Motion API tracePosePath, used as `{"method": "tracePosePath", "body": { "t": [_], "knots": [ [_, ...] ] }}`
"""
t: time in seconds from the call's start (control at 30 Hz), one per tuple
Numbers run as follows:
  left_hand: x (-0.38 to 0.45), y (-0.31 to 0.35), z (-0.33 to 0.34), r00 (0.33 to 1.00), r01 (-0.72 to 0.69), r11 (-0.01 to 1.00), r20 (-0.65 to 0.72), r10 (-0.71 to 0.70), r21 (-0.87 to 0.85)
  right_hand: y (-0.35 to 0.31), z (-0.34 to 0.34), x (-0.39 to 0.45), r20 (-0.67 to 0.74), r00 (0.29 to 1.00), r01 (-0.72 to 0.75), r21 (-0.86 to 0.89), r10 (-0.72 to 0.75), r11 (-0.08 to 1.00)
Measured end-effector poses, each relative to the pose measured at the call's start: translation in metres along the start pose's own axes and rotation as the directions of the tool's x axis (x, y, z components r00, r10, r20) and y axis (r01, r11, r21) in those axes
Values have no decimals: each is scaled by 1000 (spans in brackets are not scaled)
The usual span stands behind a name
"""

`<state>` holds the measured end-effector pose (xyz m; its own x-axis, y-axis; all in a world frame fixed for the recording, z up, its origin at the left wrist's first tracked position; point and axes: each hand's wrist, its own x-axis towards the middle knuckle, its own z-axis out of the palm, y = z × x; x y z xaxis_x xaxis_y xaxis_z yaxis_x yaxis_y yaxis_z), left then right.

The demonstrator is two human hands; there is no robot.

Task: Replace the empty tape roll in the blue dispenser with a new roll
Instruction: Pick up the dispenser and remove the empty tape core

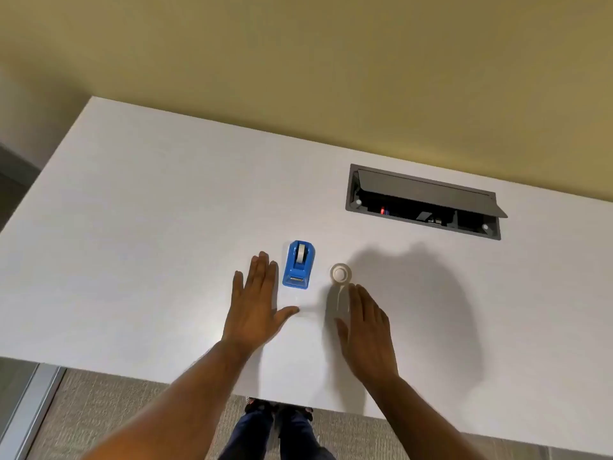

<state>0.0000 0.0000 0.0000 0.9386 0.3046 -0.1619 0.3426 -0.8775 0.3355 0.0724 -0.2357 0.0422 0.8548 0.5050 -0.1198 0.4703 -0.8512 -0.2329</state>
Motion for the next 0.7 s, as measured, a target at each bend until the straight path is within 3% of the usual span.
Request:
{"method": "tracePosePath", "body": {
  "t": [0.37, 0.7],
  "knots": [
    [-6, -18, 18, 997, -42, 989, -52, 50, 141, 1, 35, -8, 1, 994, -105, -50, 105, 993],
    [-8, -20, 23, 992, -47, 990, -107, 61, 129, 0, 55, -6, -76, 988, -137, -5, 136, 991]
  ]
}}
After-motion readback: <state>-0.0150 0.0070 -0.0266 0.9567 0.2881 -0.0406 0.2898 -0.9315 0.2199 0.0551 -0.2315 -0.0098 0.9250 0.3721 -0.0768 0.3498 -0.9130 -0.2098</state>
